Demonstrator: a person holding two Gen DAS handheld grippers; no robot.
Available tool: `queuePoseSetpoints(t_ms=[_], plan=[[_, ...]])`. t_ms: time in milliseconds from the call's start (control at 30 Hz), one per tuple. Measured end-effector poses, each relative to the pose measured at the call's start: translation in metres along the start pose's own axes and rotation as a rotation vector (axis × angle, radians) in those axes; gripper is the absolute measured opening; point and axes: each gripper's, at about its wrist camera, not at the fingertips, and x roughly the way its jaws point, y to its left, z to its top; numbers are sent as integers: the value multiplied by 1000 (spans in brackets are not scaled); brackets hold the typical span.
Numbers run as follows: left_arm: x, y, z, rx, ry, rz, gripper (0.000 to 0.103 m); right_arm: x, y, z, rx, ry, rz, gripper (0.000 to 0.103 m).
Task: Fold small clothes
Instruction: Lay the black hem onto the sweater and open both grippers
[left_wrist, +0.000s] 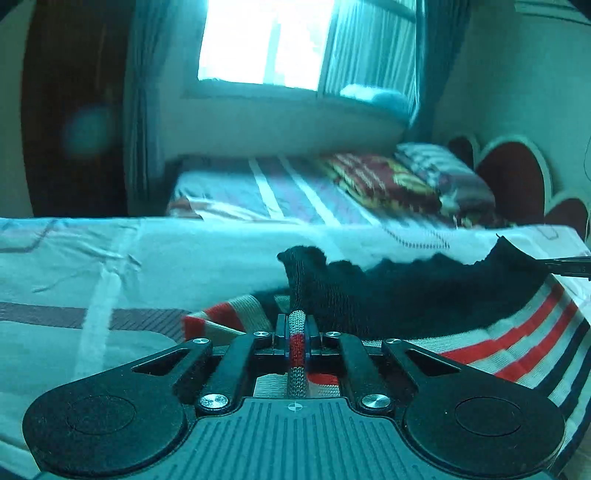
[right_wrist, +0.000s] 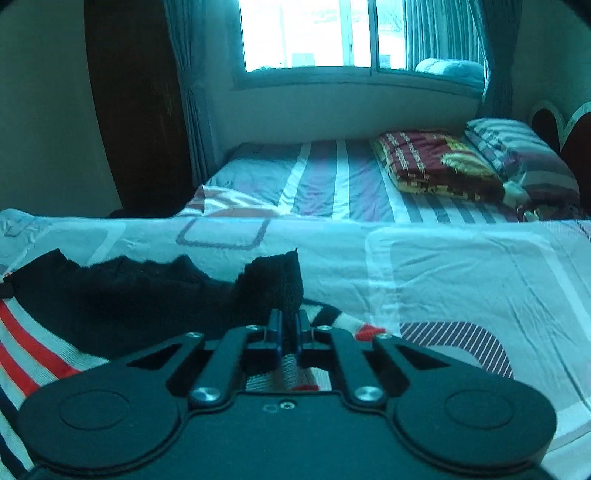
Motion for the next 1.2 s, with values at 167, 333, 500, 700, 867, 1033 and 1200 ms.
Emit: queuePoseSetpoints(t_ms=[167,333,500,700,867,1033,1200], plan=[[15,11,-23,-34,70,50,7,20,-10,-11,17,62,-57,6],[16,2,-25,36,60,90,11,30,-14,-21,75,93,-86,9],[-13,12,-10,25,-14,180,86,-11,1,-11,3,-13,-102,43],[-11,-75,20,200,-34,-41,86,-4,78,-7,-194,17,112,30],[39,-129,-1,285,81,-85,86,25,119,-25,-317,92,106,38],[18,-71,-25,210,67,-29,92,7,51,-45,-304,74,-13,45],[10,-38,-28,180,78,31,92,-13,14,-59,-213,52,-60,45]])
